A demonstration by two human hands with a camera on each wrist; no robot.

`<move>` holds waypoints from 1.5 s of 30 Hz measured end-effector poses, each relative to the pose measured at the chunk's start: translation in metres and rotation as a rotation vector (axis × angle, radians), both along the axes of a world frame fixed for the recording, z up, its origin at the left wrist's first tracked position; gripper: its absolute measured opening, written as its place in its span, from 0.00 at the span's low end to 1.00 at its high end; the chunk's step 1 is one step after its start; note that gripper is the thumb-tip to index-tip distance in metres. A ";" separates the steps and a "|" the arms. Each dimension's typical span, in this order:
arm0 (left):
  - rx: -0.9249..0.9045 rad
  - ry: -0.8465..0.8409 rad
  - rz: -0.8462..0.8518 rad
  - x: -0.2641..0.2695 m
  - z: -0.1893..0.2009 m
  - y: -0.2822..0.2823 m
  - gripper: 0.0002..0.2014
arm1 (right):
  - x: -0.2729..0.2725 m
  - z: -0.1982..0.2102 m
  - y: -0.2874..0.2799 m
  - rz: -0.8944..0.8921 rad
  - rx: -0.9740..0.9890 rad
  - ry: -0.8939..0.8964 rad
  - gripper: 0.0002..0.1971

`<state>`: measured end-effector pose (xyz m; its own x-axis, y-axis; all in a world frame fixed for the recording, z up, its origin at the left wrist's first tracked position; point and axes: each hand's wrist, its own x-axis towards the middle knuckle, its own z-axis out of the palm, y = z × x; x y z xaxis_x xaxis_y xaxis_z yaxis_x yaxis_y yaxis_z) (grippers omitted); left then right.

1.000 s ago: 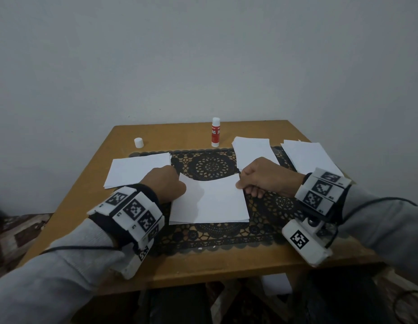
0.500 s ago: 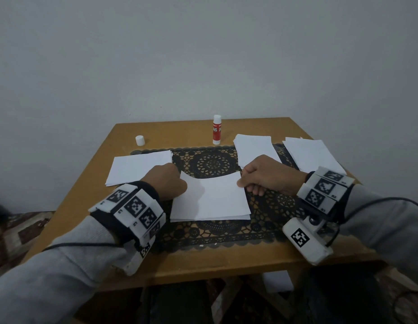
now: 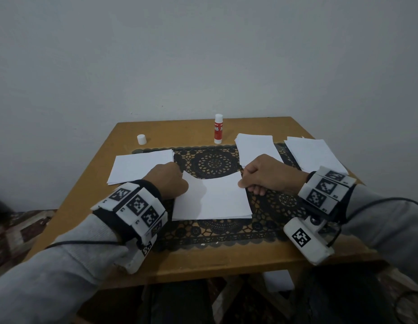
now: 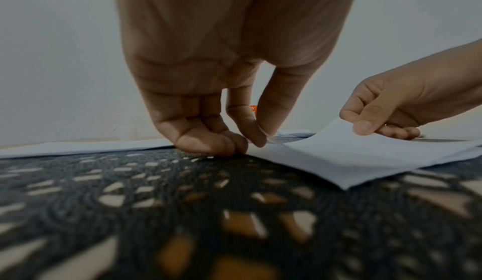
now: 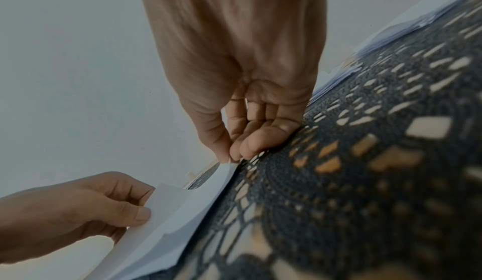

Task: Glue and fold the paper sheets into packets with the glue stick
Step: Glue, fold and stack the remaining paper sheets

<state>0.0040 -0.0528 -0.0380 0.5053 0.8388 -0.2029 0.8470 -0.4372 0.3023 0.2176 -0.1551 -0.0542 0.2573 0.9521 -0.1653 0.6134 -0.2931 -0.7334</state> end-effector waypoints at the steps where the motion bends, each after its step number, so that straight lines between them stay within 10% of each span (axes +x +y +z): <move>1: 0.003 0.001 -0.003 0.000 0.000 0.000 0.15 | 0.000 0.000 0.000 0.001 0.001 -0.003 0.11; 31: 0.040 0.064 -0.067 0.000 -0.005 0.007 0.11 | -0.016 0.006 0.002 0.075 -0.056 -0.402 0.15; 37: 0.033 -0.020 -0.060 -0.003 -0.004 0.005 0.28 | -0.025 0.006 -0.004 0.181 0.019 -0.637 0.14; 45: 0.042 0.007 -0.187 -0.001 -0.005 0.004 0.06 | -0.030 0.013 -0.002 0.387 -0.106 -0.574 0.09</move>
